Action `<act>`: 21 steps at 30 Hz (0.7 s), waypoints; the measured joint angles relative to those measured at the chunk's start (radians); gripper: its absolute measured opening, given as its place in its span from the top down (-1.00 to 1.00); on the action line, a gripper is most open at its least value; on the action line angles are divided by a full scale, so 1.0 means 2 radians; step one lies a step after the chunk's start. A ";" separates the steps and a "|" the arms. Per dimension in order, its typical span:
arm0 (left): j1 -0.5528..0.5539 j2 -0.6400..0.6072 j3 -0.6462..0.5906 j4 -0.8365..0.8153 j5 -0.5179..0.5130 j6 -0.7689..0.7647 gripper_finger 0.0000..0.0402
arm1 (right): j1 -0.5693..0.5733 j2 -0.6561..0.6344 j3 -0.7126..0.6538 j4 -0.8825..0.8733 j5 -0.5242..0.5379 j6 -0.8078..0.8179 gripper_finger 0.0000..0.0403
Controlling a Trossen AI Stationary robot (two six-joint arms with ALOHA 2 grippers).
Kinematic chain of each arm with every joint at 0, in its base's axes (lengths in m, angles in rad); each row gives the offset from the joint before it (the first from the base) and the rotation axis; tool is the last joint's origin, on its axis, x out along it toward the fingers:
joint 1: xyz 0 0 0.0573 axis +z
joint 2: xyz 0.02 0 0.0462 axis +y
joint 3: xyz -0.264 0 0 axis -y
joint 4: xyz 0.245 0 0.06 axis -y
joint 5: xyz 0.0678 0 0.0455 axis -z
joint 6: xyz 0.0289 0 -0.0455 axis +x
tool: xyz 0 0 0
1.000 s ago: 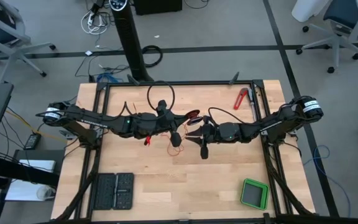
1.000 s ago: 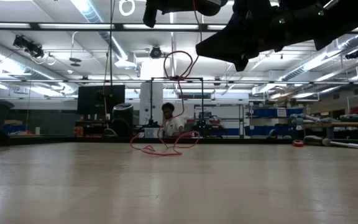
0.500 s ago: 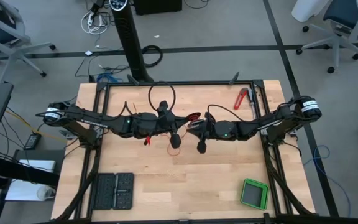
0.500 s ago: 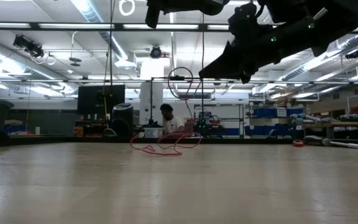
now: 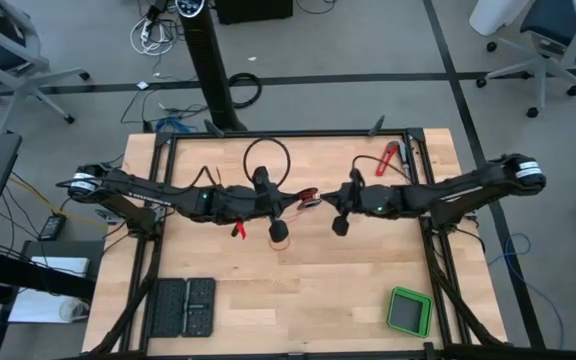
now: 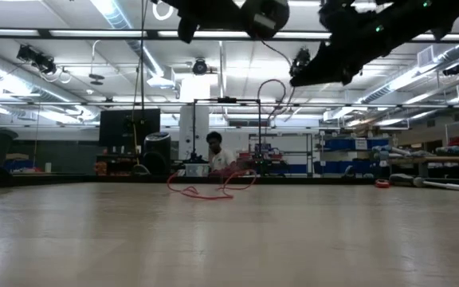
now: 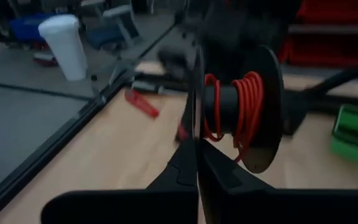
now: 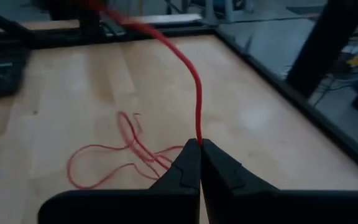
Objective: Coil cords
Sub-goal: Coil the red wire onto the black spool
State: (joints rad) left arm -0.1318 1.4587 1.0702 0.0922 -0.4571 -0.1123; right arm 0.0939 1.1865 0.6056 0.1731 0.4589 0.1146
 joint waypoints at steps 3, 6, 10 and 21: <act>0.002 -0.001 0.012 -0.050 -0.011 -0.007 0.99 | 0.008 -0.041 0.000 -0.022 0.005 -0.009 1.00; 0.003 -0.001 0.025 -0.106 -0.034 -0.013 0.99 | 0.019 -0.074 0.000 -0.025 0.002 -0.011 1.00; 0.003 -0.001 0.028 -0.123 -0.052 -0.014 0.99 | 0.032 -0.096 0.000 -0.008 -0.008 -0.011 1.00; 0.004 0.009 0.028 -0.092 -0.059 -0.012 0.99 | 0.038 -0.057 0.050 0.051 -0.045 -0.021 1.00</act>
State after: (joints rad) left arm -0.1242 1.4758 1.1255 -0.0916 -0.5755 -0.1355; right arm 0.1703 1.0731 0.7058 0.2752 0.3695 0.0719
